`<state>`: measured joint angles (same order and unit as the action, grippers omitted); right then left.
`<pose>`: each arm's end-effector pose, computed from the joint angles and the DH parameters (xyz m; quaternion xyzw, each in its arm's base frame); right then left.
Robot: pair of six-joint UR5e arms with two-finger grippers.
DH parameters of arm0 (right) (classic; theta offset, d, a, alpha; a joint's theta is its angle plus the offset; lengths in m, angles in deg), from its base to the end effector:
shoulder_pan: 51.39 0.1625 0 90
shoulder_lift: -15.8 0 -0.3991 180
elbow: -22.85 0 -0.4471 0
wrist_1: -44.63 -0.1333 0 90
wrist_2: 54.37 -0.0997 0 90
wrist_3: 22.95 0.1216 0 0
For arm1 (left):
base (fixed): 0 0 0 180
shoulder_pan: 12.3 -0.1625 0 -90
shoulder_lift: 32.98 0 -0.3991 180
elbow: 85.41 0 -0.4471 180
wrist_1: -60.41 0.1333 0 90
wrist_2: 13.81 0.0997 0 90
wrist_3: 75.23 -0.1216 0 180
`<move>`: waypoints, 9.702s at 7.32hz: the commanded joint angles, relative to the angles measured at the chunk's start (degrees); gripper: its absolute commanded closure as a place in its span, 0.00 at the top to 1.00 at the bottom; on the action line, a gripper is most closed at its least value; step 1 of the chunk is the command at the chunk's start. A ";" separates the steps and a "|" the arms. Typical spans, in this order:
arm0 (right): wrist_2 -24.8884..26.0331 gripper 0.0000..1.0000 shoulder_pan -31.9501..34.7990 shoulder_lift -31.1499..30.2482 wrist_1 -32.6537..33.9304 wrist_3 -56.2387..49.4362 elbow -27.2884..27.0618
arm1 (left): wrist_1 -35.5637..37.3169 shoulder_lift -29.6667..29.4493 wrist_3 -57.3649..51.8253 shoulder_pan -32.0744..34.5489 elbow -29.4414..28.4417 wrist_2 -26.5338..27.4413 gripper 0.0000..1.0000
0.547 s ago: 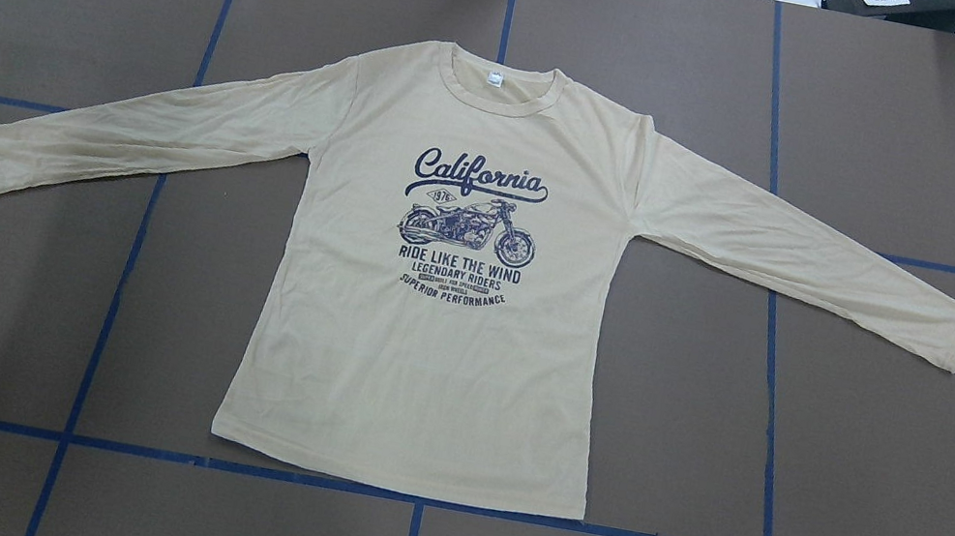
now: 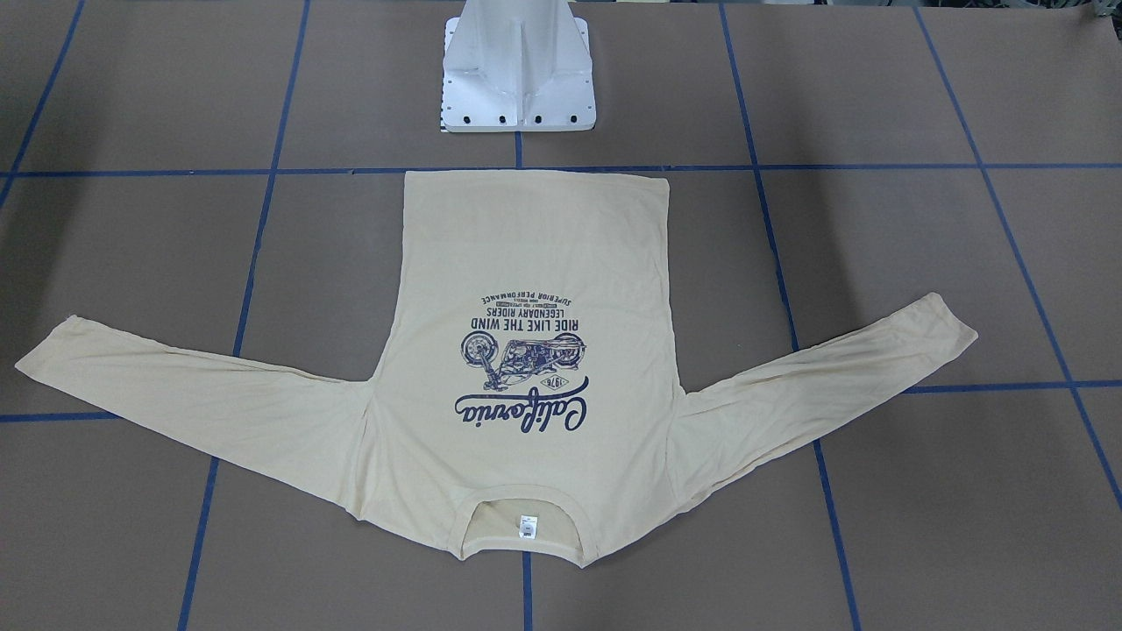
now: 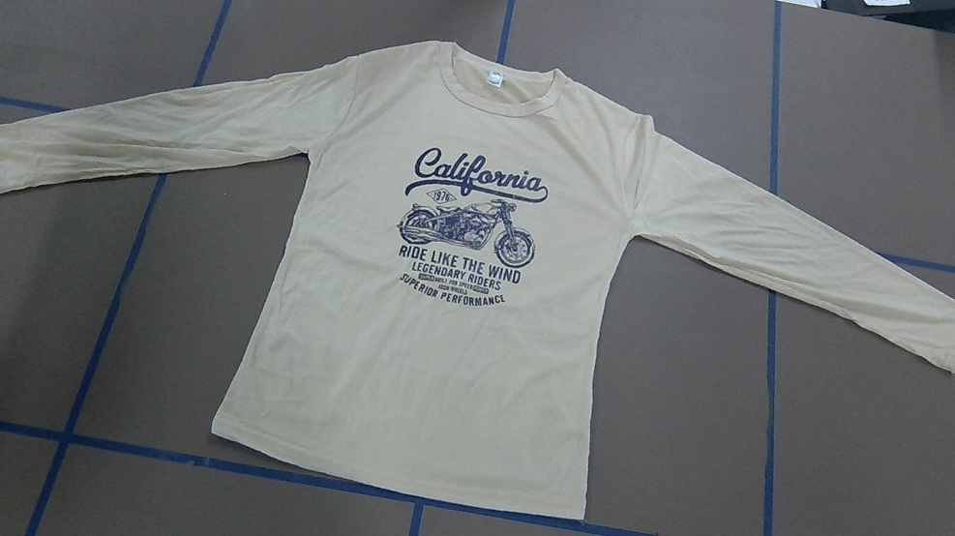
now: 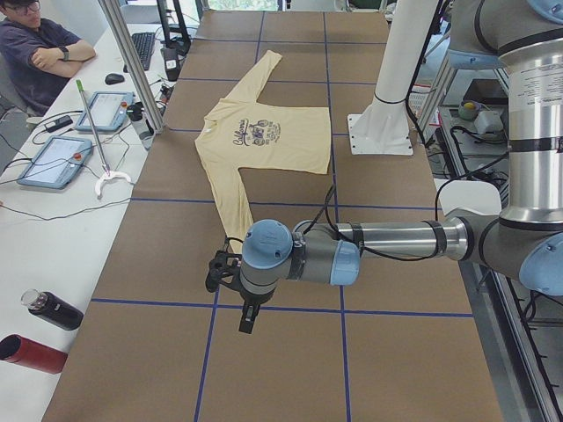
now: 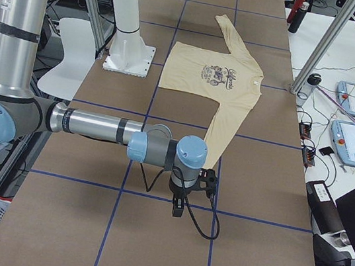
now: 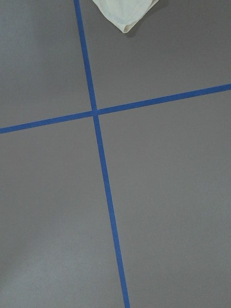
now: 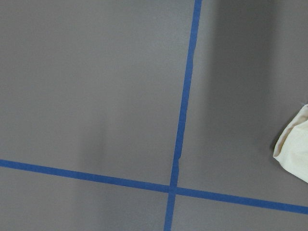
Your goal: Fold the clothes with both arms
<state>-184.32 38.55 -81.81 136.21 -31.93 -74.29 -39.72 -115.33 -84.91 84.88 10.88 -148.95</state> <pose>0.0547 -0.4906 0.6585 0.0098 -0.3418 -0.0680 0.9373 -0.1099 -0.4956 0.6382 0.1259 0.3682 0.0494 0.9198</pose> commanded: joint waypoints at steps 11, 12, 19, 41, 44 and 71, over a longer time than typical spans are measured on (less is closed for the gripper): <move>2.90 1.00 -16.67 -2.04 -45.73 36.57 1.07 | -32.41 -4.48 5.29 -0.33 -1.54 -0.13 0.99; 7.21 0.99 -21.96 -1.71 -51.62 42.41 4.47 | -32.50 -4.48 5.29 -0.33 -1.55 -0.13 0.99; 12.17 0.87 -29.39 4.42 -59.50 47.21 16.71 | -32.50 -3.96 5.20 -0.33 -1.63 -0.04 0.99; 21.88 0.00 -41.03 33.39 -31.08 70.56 3.80 | -35.05 -3.95 5.46 -0.33 -4.27 -0.04 0.99; 35.15 0.00 -50.36 49.74 -24.17 83.80 10.26 | -35.05 -3.95 5.46 -0.33 -4.36 -0.04 0.99; 7.01 1.00 -22.47 19.33 5.45 33.44 -20.53 | -56.91 -2.45 49.65 -33.80 -13.74 26.13 0.96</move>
<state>-175.28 13.17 -57.81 141.94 5.83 -92.95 -94.73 -116.96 -38.05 53.84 -0.36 -125.18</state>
